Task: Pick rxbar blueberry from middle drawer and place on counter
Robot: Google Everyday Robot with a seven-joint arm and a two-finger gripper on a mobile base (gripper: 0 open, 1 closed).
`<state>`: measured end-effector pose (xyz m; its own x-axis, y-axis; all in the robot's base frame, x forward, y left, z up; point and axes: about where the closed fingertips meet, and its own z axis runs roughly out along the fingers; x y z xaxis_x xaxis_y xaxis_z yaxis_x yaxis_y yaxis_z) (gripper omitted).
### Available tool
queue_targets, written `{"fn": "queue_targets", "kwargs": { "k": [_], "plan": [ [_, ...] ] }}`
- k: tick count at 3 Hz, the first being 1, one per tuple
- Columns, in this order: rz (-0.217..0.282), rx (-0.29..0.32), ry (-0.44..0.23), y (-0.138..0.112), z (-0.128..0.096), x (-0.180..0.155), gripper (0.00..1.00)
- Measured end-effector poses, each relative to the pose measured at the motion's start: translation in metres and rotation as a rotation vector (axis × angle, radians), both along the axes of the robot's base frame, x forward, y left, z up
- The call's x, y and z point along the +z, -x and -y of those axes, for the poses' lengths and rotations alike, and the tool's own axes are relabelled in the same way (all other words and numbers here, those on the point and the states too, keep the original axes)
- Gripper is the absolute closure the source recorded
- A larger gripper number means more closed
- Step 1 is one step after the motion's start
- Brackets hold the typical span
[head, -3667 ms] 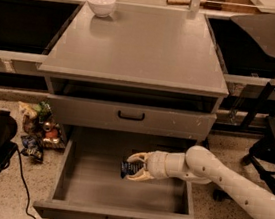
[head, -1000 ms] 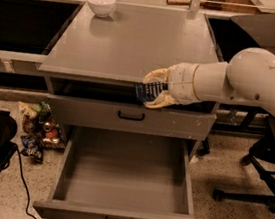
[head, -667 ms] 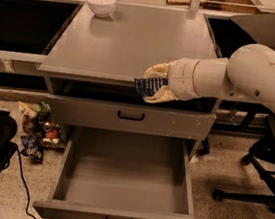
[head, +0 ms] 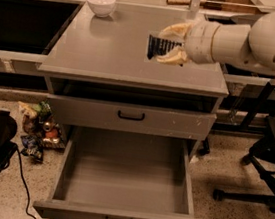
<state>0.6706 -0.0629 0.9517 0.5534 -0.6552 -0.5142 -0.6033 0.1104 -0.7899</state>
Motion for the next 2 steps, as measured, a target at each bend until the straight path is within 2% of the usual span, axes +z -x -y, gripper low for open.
{"fn": "queue_targets", "kwargs": {
  "k": [1,2],
  "plan": [
    [-0.043,-0.039,-0.103,-0.039,0.013,0.016,1.00],
    [-0.111,-0.086,-0.181,-0.068,0.022,0.007,1.00]
  ]
}}
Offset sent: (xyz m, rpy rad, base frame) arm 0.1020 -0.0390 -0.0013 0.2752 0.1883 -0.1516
